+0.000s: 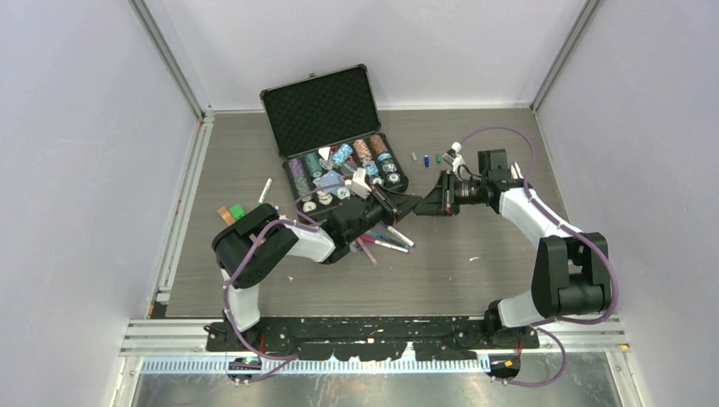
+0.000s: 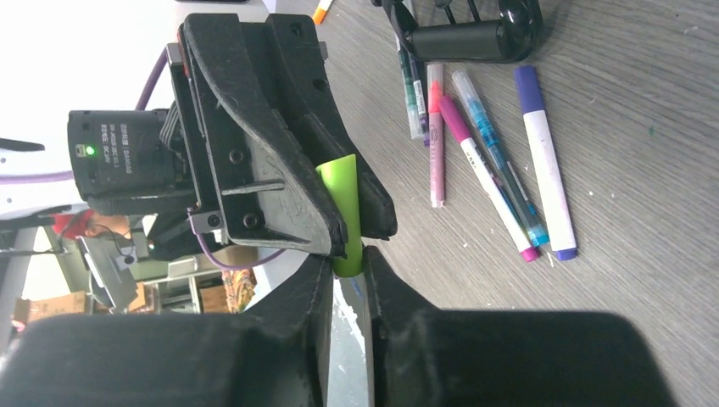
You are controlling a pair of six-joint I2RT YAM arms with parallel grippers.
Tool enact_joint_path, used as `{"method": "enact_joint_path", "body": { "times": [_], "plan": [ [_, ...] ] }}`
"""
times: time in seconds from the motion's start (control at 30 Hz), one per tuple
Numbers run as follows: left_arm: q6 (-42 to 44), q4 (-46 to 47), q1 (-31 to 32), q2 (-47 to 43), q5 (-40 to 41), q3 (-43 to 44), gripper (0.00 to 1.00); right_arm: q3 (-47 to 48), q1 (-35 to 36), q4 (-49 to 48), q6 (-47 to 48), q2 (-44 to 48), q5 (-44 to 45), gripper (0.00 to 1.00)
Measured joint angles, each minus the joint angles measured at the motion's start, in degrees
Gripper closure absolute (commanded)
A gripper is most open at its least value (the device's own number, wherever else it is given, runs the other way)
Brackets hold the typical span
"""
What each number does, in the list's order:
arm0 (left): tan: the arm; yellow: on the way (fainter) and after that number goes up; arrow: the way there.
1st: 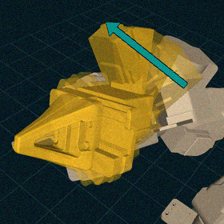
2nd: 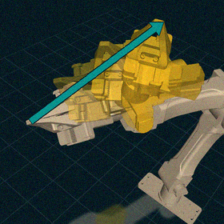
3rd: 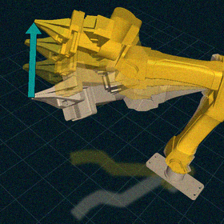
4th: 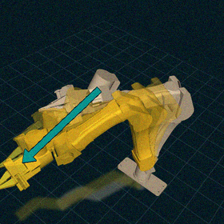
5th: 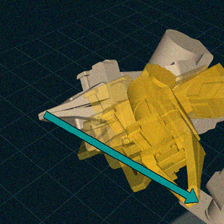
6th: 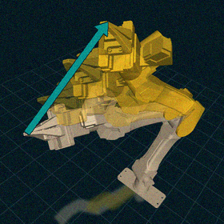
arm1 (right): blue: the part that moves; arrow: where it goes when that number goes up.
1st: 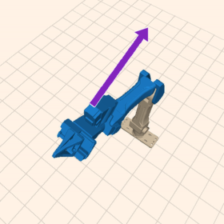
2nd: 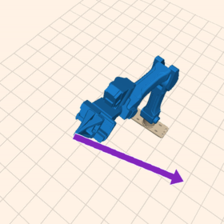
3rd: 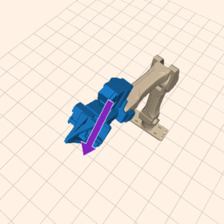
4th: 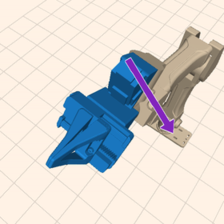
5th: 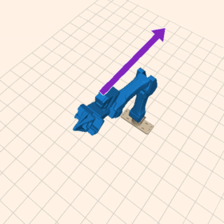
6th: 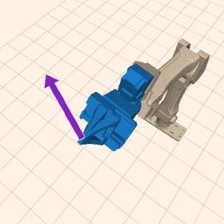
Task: Open the pen caps
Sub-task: Place the pen cap at the center of the board.
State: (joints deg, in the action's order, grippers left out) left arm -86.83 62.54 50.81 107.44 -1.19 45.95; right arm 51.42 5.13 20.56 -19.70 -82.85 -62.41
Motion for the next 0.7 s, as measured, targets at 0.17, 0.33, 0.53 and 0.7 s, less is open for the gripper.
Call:
{"method": "enact_joint_path", "body": {
  "times": [0.17, 0.33, 0.53, 0.7],
  "plan": [
    [-0.02, 0.61, -0.11, 0.09, -0.02, 0.0, 0.85, -0.02, -0.13, -0.37, -0.46, -0.44, -0.5, 0.99],
    [-0.17, 0.9, -0.2, 0.24, -0.13, 0.0, 0.73, -0.02, -0.13, -0.44, -0.5, -0.59, -0.74, 1.0],
    [-0.04, 0.74, -0.31, 0.24, -0.39, -0.15, 0.55, 0.0, -0.15, 0.17, 1.25, -0.5, -0.7, 1.0],
    [0.55, 0.37, -1.27, -0.44, -1.86, -2.97, 0.01, 0.26, -0.11, 3.37, 6.05, -0.39, 1.51, 1.0]
  ]
}}
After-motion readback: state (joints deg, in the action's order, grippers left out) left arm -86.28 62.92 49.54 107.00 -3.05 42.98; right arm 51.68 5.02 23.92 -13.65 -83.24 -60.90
